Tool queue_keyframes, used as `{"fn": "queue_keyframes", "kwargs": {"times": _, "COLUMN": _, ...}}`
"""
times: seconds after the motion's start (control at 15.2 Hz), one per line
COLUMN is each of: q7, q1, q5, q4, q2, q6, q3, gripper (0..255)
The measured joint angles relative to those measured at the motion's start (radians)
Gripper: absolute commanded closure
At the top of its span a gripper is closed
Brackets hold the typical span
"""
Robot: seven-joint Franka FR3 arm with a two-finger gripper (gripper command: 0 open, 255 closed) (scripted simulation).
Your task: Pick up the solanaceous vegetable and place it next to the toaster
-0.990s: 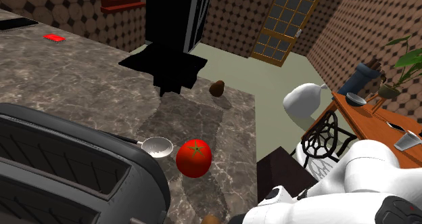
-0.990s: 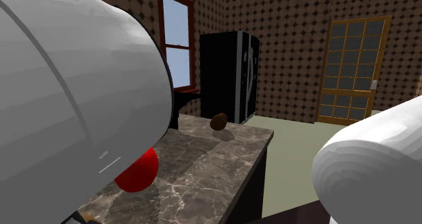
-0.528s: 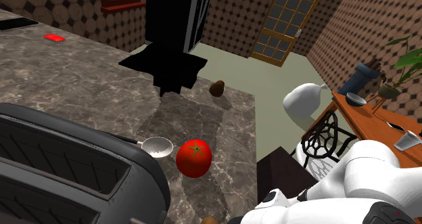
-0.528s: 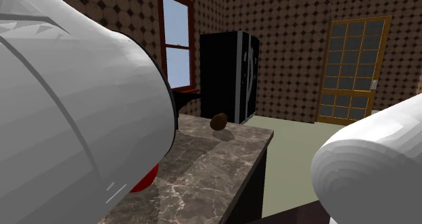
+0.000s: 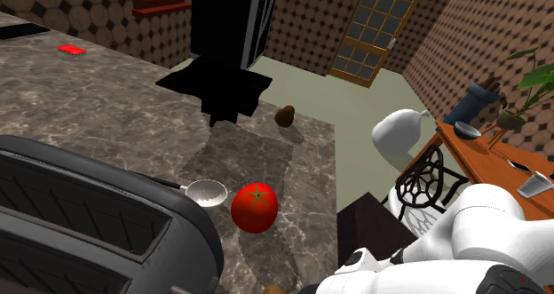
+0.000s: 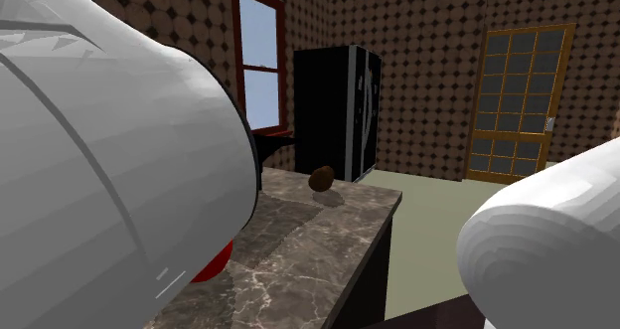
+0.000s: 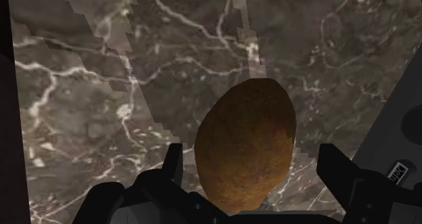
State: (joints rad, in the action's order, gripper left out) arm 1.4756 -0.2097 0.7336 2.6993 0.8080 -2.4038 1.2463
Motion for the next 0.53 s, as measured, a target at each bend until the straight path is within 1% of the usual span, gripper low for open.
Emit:
{"fn": "queue_keyframes", "kwargs": {"times": 0.26, "q7": 0.017, "q1": -0.079, "q5": -0.041, "q4": -0.019, "q2": 0.082, "q6": 0.126, "q3": -0.111, "gripper": 0}}
{"fn": "queue_keyframes", "kwargs": {"times": 0.4, "q7": 0.022, "q1": -0.091, "q5": -0.052, "q4": -0.029, "q2": 0.097, "q6": 0.155, "q3": -0.132, "gripper": 0}}
{"fn": "queue_keyframes", "kwargs": {"times": 0.53, "q7": 0.022, "q1": -0.094, "q5": -0.056, "q4": -0.031, "q2": 0.101, "q6": 0.164, "q3": -0.14, "gripper": 0}}
